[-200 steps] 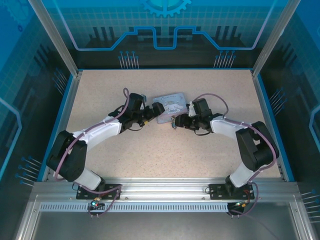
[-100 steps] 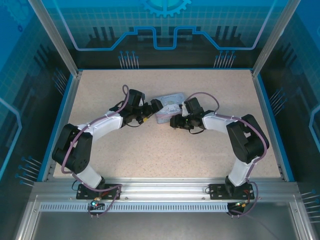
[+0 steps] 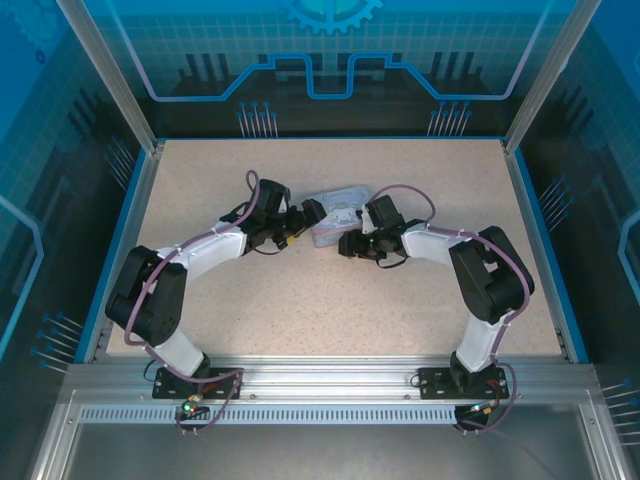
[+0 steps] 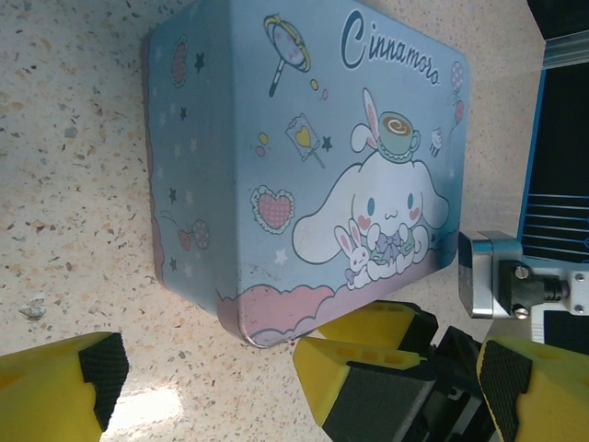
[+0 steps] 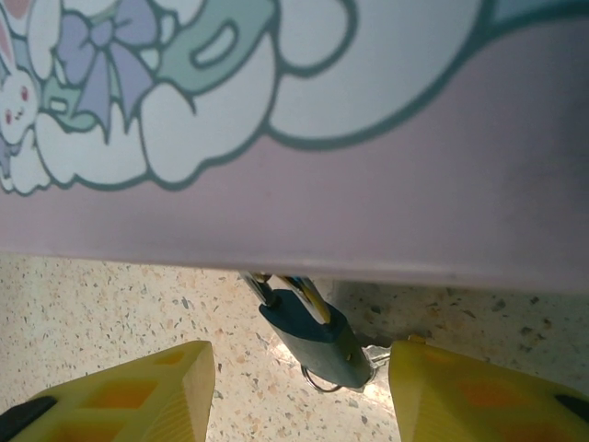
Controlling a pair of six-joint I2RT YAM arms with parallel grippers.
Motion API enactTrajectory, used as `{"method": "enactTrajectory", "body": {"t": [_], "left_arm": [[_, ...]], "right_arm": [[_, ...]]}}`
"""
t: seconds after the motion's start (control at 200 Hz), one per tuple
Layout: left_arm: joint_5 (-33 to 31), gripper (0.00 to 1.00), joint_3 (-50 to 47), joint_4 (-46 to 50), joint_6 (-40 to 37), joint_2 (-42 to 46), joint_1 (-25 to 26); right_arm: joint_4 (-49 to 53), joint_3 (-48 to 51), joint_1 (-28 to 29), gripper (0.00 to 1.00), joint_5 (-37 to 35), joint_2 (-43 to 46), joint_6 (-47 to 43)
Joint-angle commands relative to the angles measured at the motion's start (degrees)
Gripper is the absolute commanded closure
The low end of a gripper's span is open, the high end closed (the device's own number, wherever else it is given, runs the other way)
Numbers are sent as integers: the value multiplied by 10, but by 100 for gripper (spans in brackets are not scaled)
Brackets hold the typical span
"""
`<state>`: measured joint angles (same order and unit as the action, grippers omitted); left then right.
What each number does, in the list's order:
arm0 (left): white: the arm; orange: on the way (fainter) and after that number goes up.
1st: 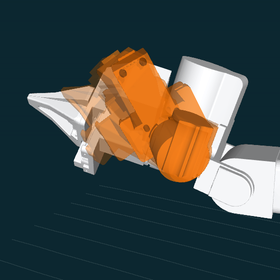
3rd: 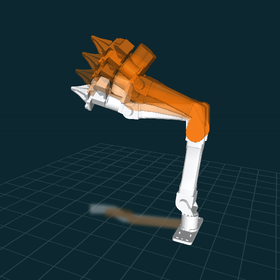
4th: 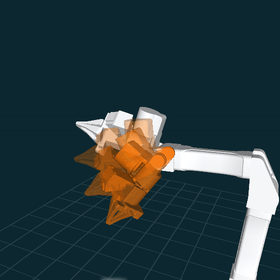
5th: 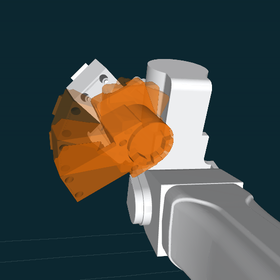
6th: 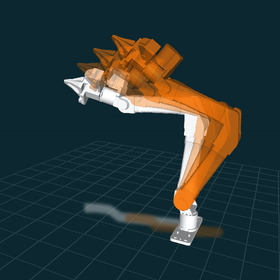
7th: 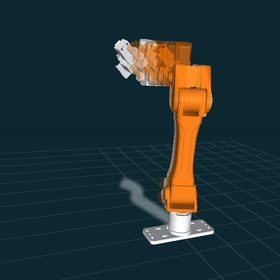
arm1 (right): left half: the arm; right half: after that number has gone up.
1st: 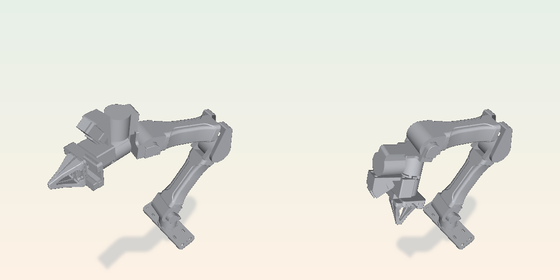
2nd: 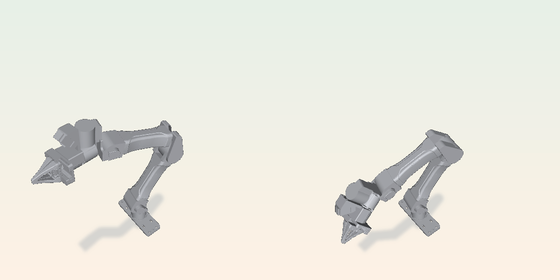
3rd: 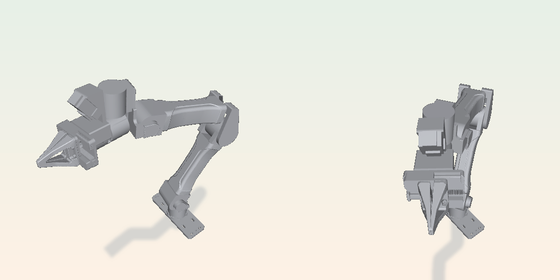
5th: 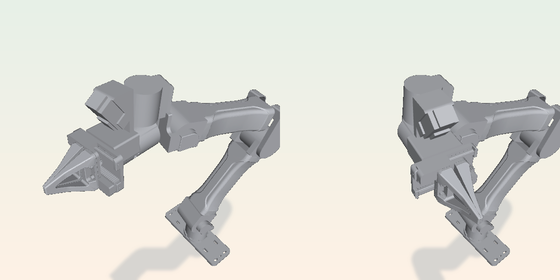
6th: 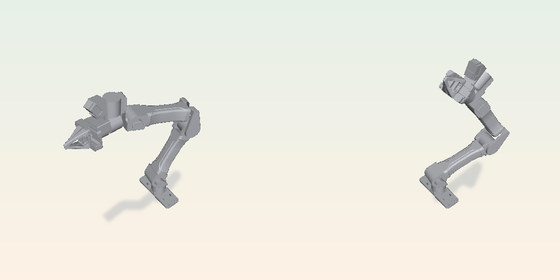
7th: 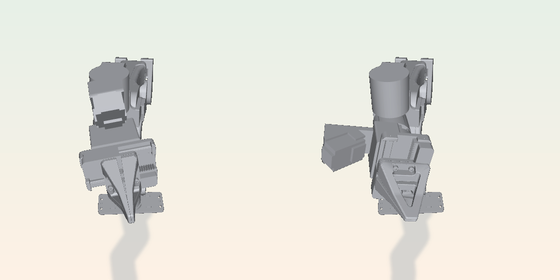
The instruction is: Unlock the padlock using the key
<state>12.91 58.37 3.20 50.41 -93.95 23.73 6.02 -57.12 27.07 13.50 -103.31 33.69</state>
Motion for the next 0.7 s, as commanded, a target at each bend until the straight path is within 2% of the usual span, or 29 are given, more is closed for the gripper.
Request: {"method": "enactTrajectory", "body": {"t": [0.0,0.49,0.58,0.695], "left_arm": [[14,1,16,-1,-10,-10,-6],[22,1,20,-13,-5,-20,-7],[22,1,21,-14,-4,-20,-8],[22,1,22,-15,-3,-21,-9]], "right_arm": [[13,-16,6,47,-4,-9,-10],[40,-48,32,50,-25,-36,-21],[40,-49,35,57,-27,-39,-20],[42,-49,36,72,-26,-42,-21]]}}
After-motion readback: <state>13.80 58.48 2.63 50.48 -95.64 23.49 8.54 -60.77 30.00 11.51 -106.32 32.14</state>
